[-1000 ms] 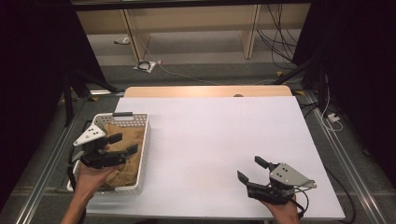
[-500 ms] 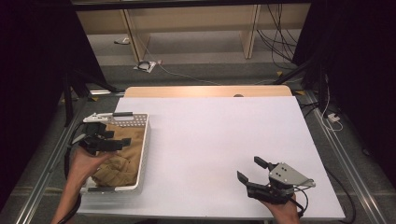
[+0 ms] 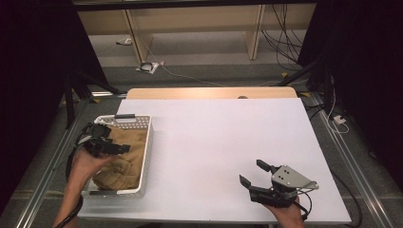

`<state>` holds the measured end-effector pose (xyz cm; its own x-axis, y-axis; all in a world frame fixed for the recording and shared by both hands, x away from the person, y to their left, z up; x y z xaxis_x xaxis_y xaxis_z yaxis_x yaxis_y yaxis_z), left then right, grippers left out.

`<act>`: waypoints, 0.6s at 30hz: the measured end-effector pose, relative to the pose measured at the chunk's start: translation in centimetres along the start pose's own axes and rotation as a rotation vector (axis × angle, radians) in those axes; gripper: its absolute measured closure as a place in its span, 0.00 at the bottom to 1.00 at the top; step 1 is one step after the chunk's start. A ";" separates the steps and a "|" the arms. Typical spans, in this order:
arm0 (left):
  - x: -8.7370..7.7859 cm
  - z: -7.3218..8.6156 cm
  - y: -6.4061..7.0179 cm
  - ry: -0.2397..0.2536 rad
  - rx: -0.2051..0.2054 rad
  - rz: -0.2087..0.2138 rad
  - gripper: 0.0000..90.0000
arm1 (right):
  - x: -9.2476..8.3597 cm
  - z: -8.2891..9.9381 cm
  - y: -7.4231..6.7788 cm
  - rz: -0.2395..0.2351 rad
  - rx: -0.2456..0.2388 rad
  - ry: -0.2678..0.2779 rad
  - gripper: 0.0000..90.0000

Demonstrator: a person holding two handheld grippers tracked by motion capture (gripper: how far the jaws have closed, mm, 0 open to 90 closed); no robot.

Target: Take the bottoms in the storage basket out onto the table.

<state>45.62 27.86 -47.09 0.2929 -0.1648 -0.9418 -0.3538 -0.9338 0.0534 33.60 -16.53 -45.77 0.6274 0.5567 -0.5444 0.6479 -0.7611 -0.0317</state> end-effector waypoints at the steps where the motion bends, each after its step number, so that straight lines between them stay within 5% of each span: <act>1: 0.2 0.1 -0.1 -0.006 -0.004 -0.003 0.23 | 0.0 0.0 0.0 0.000 0.001 -0.007 0.27; 9: 1.2 0.6 -0.7 -0.044 -0.017 -0.001 0.23 | 0.1 0.1 -0.1 -0.004 -0.006 -0.011 0.27; 18: 3.1 1.3 -0.4 -0.149 0.003 0.008 0.23 | 0.2 0.1 -0.2 -0.010 -0.007 -0.011 0.27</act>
<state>45.48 28.15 -50.50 0.1546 -0.1233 -0.9802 -0.3582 -0.9317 0.0607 33.57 -16.28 -45.96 0.6165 0.5606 -0.5529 0.6570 -0.7533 -0.0313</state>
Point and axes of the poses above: each handheld gripper's, and its own axes: x roughly forward along the jaws, z roughly out of its underside, y roughly to its right, the point moved 8 cm from there along x, roughly forward along the jaws, and after that the axes turned 15 degrees about -y, right-handed, at the moved point
